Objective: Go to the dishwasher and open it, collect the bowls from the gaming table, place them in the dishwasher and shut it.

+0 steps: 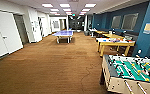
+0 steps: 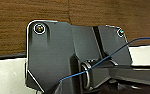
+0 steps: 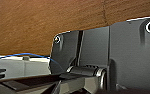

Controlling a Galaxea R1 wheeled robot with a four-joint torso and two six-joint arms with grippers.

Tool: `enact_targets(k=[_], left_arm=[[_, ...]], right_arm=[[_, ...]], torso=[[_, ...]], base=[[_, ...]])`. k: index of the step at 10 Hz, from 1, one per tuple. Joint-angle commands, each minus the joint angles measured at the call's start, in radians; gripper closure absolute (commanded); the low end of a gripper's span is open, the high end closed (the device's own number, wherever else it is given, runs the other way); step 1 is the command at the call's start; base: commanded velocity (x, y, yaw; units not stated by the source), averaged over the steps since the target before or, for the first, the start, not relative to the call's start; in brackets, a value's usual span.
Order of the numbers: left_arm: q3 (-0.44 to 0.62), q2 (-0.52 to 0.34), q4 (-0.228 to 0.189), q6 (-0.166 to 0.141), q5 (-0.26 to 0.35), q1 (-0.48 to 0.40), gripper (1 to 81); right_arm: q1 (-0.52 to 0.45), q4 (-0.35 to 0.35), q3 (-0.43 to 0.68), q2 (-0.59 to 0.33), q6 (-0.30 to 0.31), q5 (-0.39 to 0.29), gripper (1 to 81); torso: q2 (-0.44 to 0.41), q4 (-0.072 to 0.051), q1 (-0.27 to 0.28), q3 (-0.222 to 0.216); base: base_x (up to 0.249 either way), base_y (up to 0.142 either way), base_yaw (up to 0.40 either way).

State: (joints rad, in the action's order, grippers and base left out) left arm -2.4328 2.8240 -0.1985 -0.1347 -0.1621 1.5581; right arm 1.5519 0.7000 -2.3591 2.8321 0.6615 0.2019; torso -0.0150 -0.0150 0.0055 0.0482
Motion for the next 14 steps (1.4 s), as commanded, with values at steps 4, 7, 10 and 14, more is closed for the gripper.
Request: enact_targets(k=[4,7,10,14], left_arm=[[0.003,-0.023,0.001,-0.002,0.049,-0.025,1.0],[0.003,-0.023,0.001,-0.002,0.049,-0.025,1.0],[0.003,-0.02,0.001,-0.002,0.049,-0.025,1.0],[0.003,-0.018,0.001,-0.002,0.05,-0.025,1.0]], right_arm=[[-0.034,0.015,0.017,0.006,0.0,-0.022,1.0],[-0.035,0.015,0.015,0.008,0.0,-0.022,1.0],[-0.034,0.023,0.011,0.011,0.0,-0.022,1.0],[-0.031,0.021,-0.003,0.014,0.001,-0.022,1.0]], torso=[[0.0,0.0,0.0,0.0],[0.0,0.0,0.0,0.0],[0.0,0.0,0.0,0.0],[0.0,0.0,0.0,0.0]], base=[[0.18,0.0,0.0],[0.18,0.0,0.0],[0.18,0.0,0.0],[0.18,0.0,0.0]])
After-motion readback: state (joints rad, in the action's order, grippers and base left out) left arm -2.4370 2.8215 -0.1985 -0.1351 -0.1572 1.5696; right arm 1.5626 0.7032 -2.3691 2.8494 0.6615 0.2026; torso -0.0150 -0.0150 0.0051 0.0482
